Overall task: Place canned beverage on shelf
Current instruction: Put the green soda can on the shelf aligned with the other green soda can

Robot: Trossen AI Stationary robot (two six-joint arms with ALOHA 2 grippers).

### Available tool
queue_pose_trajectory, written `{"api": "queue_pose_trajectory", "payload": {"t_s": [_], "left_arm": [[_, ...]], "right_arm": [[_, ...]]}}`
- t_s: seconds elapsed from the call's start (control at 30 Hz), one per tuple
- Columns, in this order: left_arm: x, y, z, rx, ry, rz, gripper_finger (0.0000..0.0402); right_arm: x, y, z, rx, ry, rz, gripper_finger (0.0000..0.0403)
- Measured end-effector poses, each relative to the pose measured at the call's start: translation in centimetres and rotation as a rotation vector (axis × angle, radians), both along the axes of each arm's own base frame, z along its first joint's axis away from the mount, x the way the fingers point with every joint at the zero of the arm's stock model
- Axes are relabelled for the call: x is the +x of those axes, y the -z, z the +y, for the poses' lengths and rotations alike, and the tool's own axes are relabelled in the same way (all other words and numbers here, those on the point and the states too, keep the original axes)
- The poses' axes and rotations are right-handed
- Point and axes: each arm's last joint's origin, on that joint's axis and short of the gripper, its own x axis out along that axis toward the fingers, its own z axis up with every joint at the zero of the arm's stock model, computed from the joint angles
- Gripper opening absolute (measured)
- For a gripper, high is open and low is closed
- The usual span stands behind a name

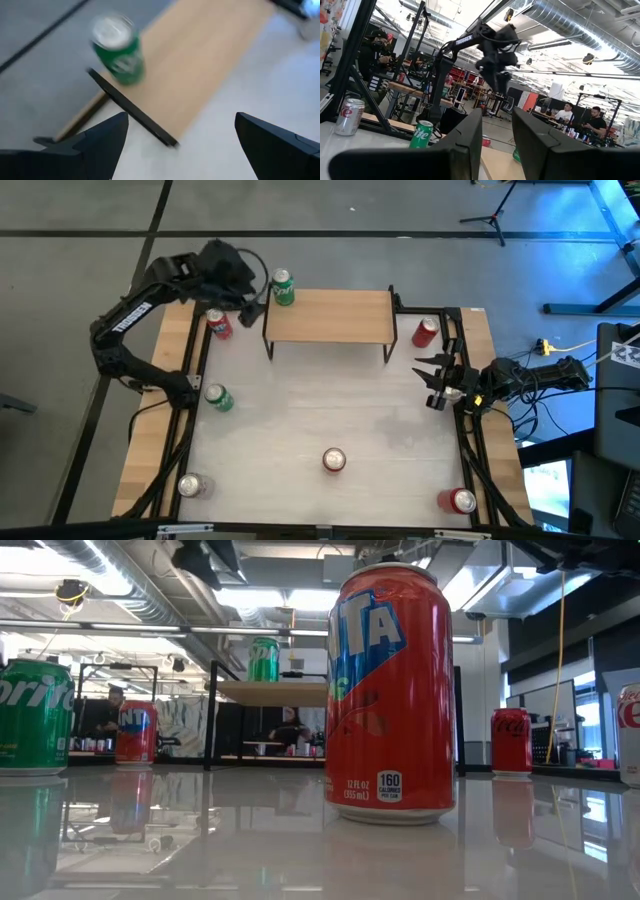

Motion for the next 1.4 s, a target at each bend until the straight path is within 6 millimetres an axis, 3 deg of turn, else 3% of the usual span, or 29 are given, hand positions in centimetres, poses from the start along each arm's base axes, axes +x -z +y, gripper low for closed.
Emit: {"api": "queue_pose_trajectory", "payload": {"t_s": [0.33, 0.93, 1.1, 1.4], "left_arm": [[2.0, 1.5, -5.5, -0.044, 0.130, 0.123, 0.0355], [2.6, 11.2, -11.3, -0.326, 0.105, 0.481, 0.0355], [2.1, 11.8, -12.6, -0.325, 0.151, 0.559, 0.0355], [-0.6, 10.0, -14.2, -0.312, 0.173, 0.472, 0.0355]], "right_arm": [[0.0, 0.0, 0.0, 0.000, 0.000, 0.000, 0.0105], [-0.1, -0.4, 0.0, -0.043, 0.019, -0.035, 0.0105], [-0.2, -0.4, 0.0, -0.046, 0.012, -0.040, 0.0105], [-0.1, -0.4, 0.0, -0.070, 0.021, -0.035, 0.0105]]}}
